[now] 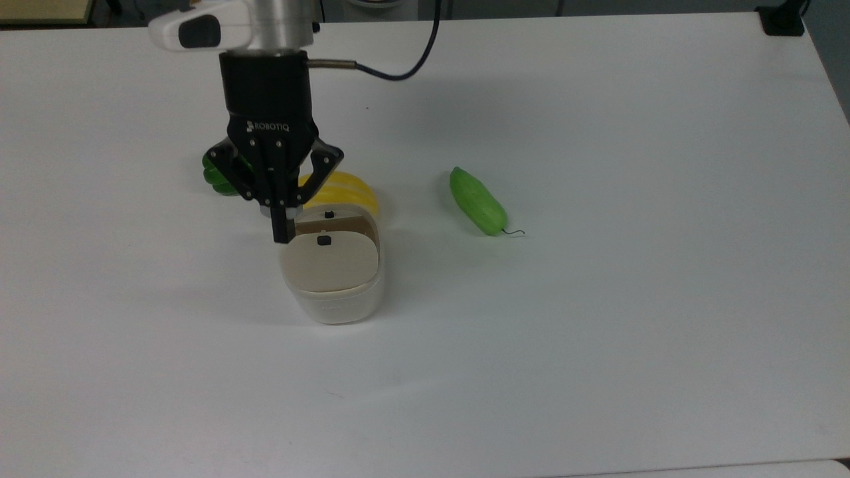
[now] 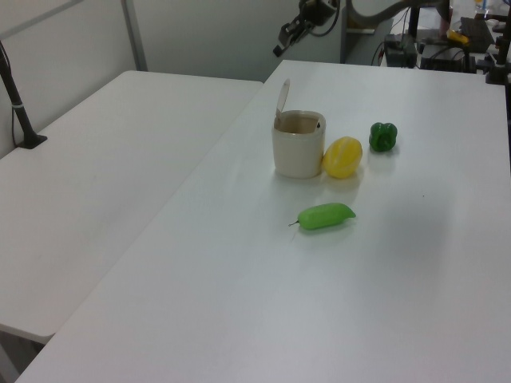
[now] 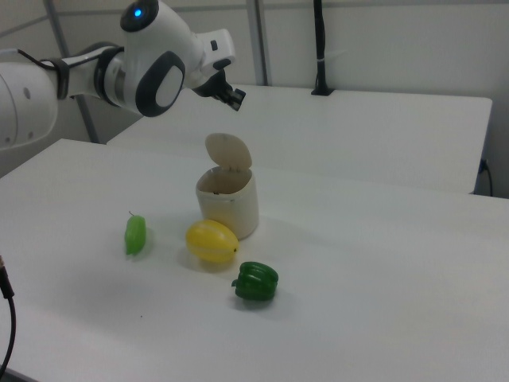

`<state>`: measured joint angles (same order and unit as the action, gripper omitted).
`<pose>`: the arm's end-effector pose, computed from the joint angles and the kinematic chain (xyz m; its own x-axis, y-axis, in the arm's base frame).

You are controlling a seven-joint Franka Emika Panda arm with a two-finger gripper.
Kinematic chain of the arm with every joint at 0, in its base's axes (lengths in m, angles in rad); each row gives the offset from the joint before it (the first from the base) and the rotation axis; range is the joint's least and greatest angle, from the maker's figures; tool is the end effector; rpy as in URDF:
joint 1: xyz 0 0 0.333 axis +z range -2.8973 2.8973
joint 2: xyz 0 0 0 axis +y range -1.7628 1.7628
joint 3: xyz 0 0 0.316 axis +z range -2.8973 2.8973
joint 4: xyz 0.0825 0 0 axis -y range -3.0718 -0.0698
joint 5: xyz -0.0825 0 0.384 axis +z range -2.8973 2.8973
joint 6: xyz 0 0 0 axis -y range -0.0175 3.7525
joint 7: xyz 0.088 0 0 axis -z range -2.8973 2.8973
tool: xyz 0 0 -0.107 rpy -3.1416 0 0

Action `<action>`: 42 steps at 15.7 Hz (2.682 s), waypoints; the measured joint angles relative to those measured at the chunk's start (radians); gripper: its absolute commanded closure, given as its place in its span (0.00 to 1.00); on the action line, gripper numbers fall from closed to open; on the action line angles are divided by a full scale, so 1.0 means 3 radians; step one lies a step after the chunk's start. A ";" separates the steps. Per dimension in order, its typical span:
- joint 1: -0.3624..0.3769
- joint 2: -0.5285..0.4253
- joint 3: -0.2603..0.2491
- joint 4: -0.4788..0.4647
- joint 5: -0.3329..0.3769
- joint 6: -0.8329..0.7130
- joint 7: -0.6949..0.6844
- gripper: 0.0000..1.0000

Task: Close garbage bin
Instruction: 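Lower the gripper onto the raised lid of the cream bin, then push the lid down with the gripper until it shuts on the bin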

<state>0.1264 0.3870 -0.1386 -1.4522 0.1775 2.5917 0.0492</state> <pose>0.7243 0.0068 0.5563 0.7207 -0.1654 0.6733 -0.0839 -0.9848 -0.1521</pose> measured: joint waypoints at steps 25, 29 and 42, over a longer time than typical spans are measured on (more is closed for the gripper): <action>0.0055 0.0226 0.0031 0.0074 0.0000 -0.1406 -0.0269 1.00; 0.0017 0.0246 0.0029 0.0061 0.0000 -0.1481 -0.0274 1.00; -0.0017 0.0283 0.0029 0.0006 0.0000 -0.1485 -0.0286 1.00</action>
<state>0.1211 0.4719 -0.1298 -1.4504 0.1776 2.1462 -0.0367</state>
